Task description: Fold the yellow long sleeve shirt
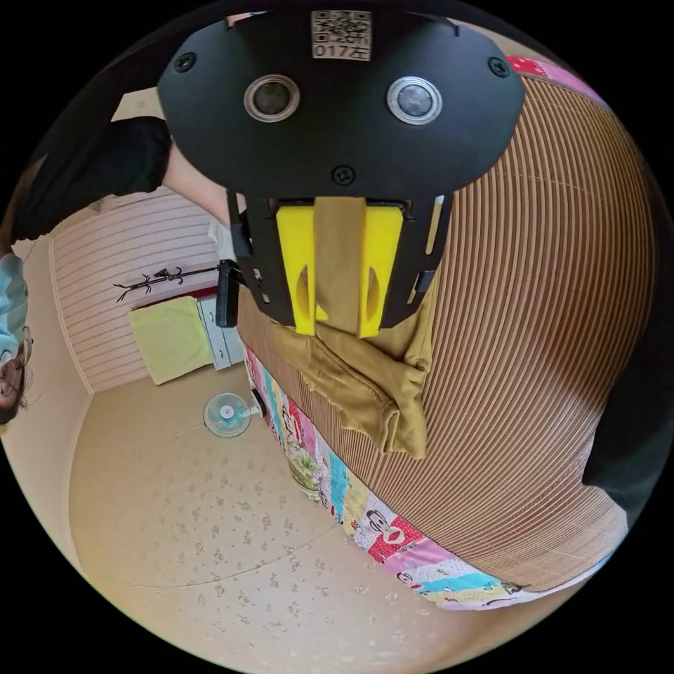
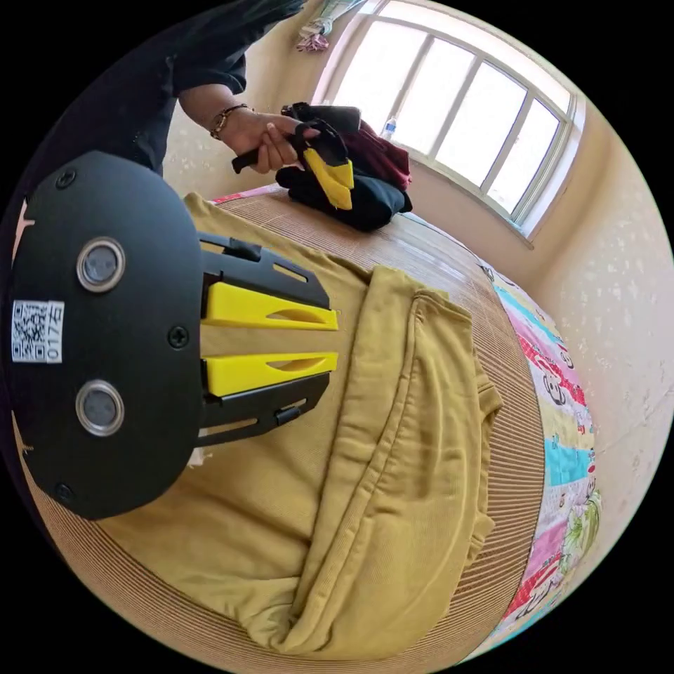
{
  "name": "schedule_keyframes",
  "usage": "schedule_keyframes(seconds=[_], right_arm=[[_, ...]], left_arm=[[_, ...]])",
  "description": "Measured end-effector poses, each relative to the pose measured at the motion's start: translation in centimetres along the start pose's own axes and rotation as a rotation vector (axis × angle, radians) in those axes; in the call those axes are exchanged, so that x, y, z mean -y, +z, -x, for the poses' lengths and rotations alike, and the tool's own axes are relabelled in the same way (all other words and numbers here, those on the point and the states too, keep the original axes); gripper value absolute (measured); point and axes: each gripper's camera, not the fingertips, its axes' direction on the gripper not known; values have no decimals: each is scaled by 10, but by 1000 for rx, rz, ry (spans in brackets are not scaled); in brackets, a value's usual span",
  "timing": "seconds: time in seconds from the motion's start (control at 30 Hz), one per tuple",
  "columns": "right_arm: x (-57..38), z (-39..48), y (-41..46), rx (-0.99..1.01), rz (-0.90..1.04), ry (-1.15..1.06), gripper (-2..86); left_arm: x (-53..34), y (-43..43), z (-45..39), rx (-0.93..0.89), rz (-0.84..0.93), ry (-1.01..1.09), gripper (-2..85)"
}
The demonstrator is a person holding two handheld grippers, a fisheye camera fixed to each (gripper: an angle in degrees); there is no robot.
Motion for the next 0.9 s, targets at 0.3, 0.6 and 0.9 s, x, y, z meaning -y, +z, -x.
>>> schedule_keyframes(seconds=[0.3,0.6,0.9], right_arm=[[-64,-34,-58,-116,-65,190,42],[-107,-71,-117,-253,-334,446,73],[-63,-123,-93,-477,-226,441,56]], left_arm=[[109,93,-9,256,79,193,113],[109,82,-31,130,100,189,44],[81,65,2,238,111,119,27]])
